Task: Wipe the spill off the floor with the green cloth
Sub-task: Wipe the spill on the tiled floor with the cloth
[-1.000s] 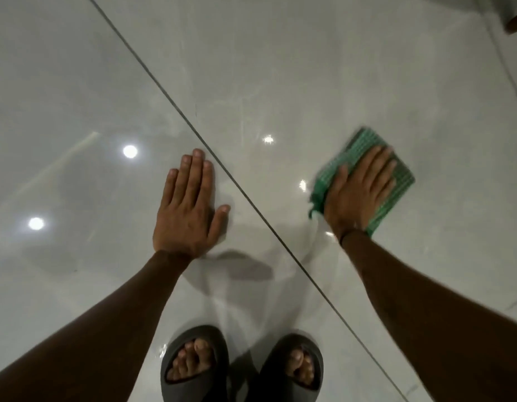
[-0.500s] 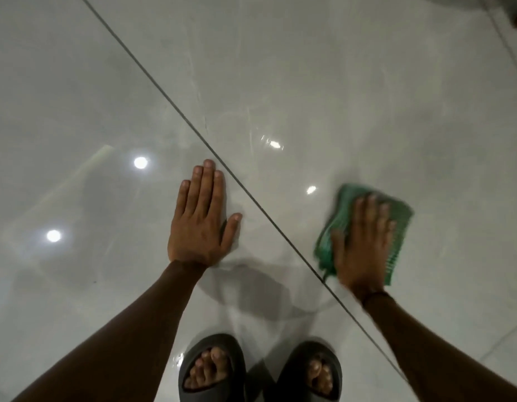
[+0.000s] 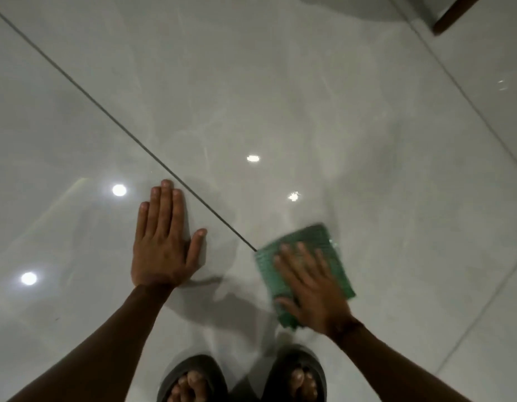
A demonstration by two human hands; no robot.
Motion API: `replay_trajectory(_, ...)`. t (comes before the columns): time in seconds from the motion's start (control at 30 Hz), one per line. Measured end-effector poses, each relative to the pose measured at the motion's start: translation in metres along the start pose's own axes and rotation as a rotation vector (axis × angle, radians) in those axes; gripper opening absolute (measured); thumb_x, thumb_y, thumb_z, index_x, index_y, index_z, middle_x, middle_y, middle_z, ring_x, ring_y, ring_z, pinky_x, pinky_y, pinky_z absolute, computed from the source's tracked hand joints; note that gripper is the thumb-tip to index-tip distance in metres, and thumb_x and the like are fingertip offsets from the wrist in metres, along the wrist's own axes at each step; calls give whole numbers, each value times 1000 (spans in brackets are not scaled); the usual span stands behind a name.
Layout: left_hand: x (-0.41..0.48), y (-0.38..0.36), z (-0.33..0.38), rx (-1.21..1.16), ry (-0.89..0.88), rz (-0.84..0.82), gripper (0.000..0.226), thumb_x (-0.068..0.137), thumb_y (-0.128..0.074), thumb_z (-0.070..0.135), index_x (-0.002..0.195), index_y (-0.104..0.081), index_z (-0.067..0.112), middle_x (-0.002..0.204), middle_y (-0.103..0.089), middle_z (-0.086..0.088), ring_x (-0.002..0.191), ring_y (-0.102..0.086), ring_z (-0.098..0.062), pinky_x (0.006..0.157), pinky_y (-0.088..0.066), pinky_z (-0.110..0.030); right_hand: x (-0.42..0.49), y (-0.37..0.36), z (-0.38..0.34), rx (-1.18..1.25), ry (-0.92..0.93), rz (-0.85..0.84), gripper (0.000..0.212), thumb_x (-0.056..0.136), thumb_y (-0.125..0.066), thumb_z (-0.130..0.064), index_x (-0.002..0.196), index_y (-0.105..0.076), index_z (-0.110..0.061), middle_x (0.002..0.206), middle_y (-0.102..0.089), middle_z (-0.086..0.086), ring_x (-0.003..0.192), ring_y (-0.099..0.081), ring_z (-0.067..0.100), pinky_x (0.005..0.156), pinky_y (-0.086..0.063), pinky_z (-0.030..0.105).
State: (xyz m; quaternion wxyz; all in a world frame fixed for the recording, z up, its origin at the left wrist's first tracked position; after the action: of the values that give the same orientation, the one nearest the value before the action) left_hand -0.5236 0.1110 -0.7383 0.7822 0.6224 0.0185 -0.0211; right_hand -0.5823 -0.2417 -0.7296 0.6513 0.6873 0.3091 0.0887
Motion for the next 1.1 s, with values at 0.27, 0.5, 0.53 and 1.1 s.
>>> replay_trajectory(0.27, -1, 6, -14, -17, 90, -30, 93, 108, -32, 58, 180, -6, 6, 190, 1, -17, 178, 1, -34, 145, -8, -56, 189, 97, 127, 168, -840, 135, 104, 103, 3, -78, 176, -8, -5, 184, -6, 25, 170, -6, 51, 136, -9, 68)
replay_trajectory(0.5, -22, 12, -39, -9, 168, -27, 90, 108, -34, 54, 178, -15, 2, 189, -6, -20, 177, -6, -40, 142, -14, -61, 185, 39, -113, 105, 3, 115, 79, 115, -27, -59, 177, -12, -11, 186, -7, 14, 172, -3, 43, 140, -5, 60)
replay_trajectory(0.53, -21, 12, -37, -24, 158, -30, 90, 108, -33, 55, 179, -13, 3, 189, -5, -20, 178, -5, -39, 143, -13, -60, 148, 30, -115, 106, 49, 105, 76, 116, -29, -55, 177, -12, -13, 187, -6, 12, 173, -2, 40, 140, -4, 59)
replay_trajectory(1.1, -23, 4, -44, 8, 172, -66, 93, 109, -22, 64, 180, -4, 7, 190, 3, -16, 178, 1, -35, 143, -12, -60, 163, 41, -64, 61, 59, 96, 80, 113, -36, -52, 176, -15, -10, 186, -10, 13, 173, -7, 36, 139, -12, 59)
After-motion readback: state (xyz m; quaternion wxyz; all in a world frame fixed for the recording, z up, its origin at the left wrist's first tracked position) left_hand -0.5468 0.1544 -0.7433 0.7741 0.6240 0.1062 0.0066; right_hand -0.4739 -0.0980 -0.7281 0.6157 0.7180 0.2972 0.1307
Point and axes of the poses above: each hand's wrist, its own x-axis towards the middle knuckle, its own y-axis out of the back of the hand, z = x × y, the point moved 1 cm from there along x, towards the middle knuckle
